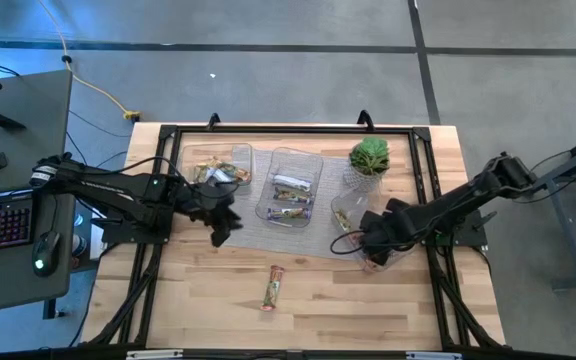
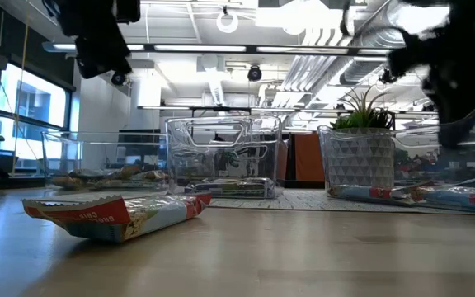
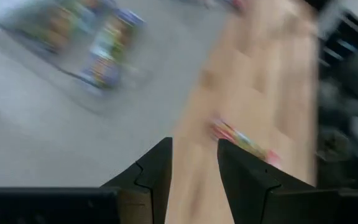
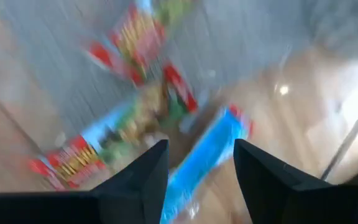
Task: Pick and place Granola Bars by type
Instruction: Put the red granola bar into the right transparent bin
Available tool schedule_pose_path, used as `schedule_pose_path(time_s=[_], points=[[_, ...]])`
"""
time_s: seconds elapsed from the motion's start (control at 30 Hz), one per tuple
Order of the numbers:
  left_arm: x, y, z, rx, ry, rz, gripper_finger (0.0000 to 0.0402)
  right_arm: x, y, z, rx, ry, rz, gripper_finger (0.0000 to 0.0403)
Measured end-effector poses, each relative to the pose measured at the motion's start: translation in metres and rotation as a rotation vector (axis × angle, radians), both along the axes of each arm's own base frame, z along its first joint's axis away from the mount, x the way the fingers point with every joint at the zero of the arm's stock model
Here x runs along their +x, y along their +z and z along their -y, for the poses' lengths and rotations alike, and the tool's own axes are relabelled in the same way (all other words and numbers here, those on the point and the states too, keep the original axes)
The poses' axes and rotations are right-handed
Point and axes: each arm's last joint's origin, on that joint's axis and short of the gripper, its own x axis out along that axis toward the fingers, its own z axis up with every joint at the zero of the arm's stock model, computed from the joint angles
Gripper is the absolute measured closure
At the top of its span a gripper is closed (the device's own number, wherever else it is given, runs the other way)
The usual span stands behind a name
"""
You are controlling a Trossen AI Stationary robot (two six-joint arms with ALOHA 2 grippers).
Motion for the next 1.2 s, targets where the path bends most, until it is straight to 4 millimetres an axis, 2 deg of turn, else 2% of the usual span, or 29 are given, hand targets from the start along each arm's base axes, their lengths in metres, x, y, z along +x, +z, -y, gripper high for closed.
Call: schedule_pose_path(time_s=[0.1,0.3,0.37,0.47,0.53,0.6,0.7,0.83,1.03,1.2], points=[[0.001,-0.002,0.006,-0.083,-0.111,-0.022,0.0277,0.013,0.022,-0.003,-0.042,0.053,0.088,0.0236],[0.013,-0.016,0.026,-0.015,-0.303,-0.057,0.0277,0.039,0.069,-0.008,-0.188,0.162,0.327,0.0245],[0.023,-0.024,0.038,-0.014,-0.409,-0.053,0.0277,0.047,0.078,-0.010,-0.217,0.177,0.416,0.0250],[0.037,-0.040,0.060,0.076,-0.625,-0.012,0.0277,0.057,0.083,-0.013,-0.228,0.215,0.528,0.0256],[0.047,-0.051,0.072,0.164,-0.671,0.019,0.0277,0.064,0.082,-0.016,-0.221,0.251,0.590,0.0259],[0.060,-0.063,0.078,0.205,-0.603,0.031,0.0277,0.068,0.078,-0.018,-0.201,0.282,0.635,0.0262],[0.076,-0.079,0.081,0.142,-0.528,0.038,0.0277,0.072,0.068,-0.022,-0.154,0.312,0.707,0.0265],[0.089,-0.094,0.087,0.177,-0.653,0.054,0.0277,0.074,0.053,-0.024,-0.092,0.384,0.757,0.0265],[0.105,-0.091,0.093,0.461,-0.899,0.189,0.0277,0.072,0.032,-0.024,-0.090,0.442,0.809,0.0265],[0.115,-0.083,0.096,0.521,-0.948,0.234,0.0277,0.070,0.020,-0.024,-0.081,0.431,0.875,0.0265]])
